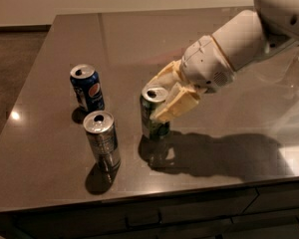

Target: Move green can near redbull can

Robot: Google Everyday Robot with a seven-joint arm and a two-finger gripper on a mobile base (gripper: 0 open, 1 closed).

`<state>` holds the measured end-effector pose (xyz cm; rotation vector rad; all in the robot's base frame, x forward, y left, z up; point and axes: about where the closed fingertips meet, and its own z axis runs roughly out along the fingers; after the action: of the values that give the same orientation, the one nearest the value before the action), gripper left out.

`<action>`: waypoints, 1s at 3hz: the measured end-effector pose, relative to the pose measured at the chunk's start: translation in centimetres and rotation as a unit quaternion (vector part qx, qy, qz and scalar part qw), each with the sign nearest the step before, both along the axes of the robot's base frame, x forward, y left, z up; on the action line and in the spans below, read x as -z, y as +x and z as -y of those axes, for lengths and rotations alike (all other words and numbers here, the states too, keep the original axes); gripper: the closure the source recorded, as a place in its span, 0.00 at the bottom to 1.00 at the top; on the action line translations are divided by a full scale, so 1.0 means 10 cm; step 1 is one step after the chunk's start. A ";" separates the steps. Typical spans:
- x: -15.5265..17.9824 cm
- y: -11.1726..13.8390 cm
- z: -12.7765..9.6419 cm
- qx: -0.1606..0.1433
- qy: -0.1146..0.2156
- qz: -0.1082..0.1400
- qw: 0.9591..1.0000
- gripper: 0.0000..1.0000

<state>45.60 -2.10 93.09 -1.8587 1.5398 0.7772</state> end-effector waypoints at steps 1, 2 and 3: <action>0.14 -0.13 -0.10 -0.014 0.001 -0.013 1.000 0.82; 0.22 -0.21 -0.18 -0.022 0.009 -0.016 1.000 0.59; 0.24 -0.31 -0.29 -0.032 0.025 -0.013 0.999 0.35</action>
Offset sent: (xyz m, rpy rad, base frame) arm -0.0306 0.0237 -0.0329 0.0420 0.0396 0.0559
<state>42.51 0.80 90.70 -1.8764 1.4693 0.8653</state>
